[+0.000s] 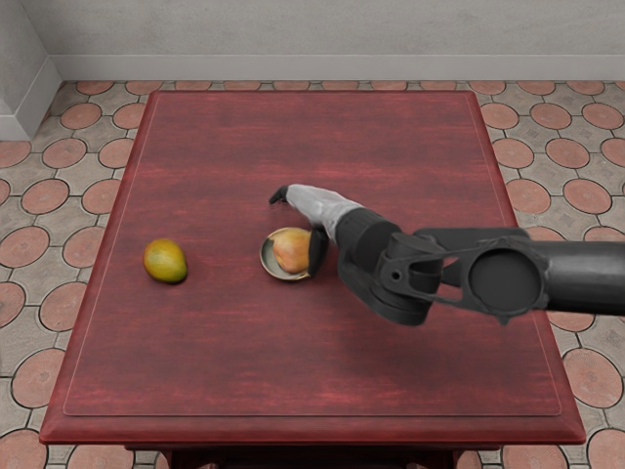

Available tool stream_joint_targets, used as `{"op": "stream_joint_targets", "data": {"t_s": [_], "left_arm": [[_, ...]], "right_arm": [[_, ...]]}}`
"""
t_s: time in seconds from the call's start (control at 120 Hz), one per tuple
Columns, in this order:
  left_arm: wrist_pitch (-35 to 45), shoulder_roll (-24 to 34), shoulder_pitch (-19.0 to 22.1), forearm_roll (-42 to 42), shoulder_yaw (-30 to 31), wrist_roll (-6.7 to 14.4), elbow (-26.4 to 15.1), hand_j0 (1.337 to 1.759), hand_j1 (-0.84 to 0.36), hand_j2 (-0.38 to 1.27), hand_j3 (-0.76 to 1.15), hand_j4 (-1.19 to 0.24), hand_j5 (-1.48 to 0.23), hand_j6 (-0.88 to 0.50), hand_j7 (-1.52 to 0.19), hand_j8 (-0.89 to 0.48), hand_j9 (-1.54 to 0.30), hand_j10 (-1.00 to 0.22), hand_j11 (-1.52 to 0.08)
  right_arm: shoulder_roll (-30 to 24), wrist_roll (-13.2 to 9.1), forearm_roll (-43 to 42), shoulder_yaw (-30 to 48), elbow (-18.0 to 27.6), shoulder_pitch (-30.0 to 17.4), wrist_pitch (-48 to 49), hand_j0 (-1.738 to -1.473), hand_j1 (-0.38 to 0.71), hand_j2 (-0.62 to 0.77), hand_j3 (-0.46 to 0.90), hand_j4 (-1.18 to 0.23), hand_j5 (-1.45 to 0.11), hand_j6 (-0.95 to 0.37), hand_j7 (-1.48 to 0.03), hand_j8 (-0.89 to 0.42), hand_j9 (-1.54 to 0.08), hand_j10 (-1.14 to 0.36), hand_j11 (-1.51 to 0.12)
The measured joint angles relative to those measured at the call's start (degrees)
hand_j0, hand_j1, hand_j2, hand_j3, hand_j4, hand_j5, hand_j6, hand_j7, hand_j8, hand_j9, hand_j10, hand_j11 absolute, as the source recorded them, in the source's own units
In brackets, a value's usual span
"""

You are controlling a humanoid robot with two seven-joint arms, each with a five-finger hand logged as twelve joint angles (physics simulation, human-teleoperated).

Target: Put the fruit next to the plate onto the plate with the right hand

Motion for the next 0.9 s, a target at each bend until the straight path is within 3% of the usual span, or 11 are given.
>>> {"op": "stream_joint_targets", "data": {"t_s": [0.267, 0.458, 0.625, 0.767, 0.9], "left_arm": [[0.0, 0.0, 0.0, 0.0, 0.0, 0.0, 0.0, 1.658, 0.06, 0.05, 0.0, -0.24, -0.32, -0.24, -0.32, -0.24, -0.32, -0.24, -0.32], [0.0, 0.0, 0.0, 0.0, 0.0, 0.0, 0.0, 1.658, 0.06, 0.05, 0.0, -0.24, -0.32, -0.24, -0.32, -0.24, -0.32, -0.24, -0.32], [0.0, 0.0, 0.0, 0.0, 0.0, 0.0, 0.0, 1.658, 0.06, 0.05, 0.0, -0.24, -0.32, -0.24, -0.32, -0.24, -0.32, -0.24, -0.32], [0.0, 0.0, 0.0, -0.1, -0.1, 0.0, -0.2, 1.658, 0.06, 0.05, 0.0, -0.24, -0.32, -0.24, -0.32, -0.24, -0.32, -0.24, -0.32], [0.0, 0.0, 0.0, -0.2, -0.2, 0.0, -0.2, 1.658, 0.06, 0.05, 0.0, -0.24, -0.32, -0.24, -0.32, -0.24, -0.32, -0.24, -0.32]], "right_arm": [[-7.5, 0.0, 3.2, 8.4, 8.6, 0.2, 1.9, -1.657, -0.26, 0.0, 0.0, -0.08, -0.12, -0.07, -0.12, -0.06, -0.12, -0.08, -0.12], [-21.4, 0.0, 21.5, 22.9, 10.7, -3.4, 27.8, -1.658, -0.29, 0.0, 0.0, -0.06, -0.08, -0.05, -0.08, -0.05, -0.08, -0.05, -0.08], [-33.3, 0.0, 36.6, 29.9, 7.1, -5.0, 49.4, -1.658, -0.3, -0.01, 0.0, -0.05, -0.06, -0.04, -0.06, -0.04, -0.06, -0.04, -0.06], [-38.9, 0.0, 49.0, 31.6, 1.8, -5.4, 54.5, -1.658, -0.3, -0.01, 0.0, -0.04, -0.05, -0.04, -0.05, -0.04, -0.05, -0.04, -0.05], [-40.9, 0.0, 53.9, 32.0, 0.2, -5.4, 55.8, -1.658, -0.31, -0.01, 0.0, -0.04, -0.05, -0.04, -0.05, -0.04, -0.05, -0.04, -0.05]]}}
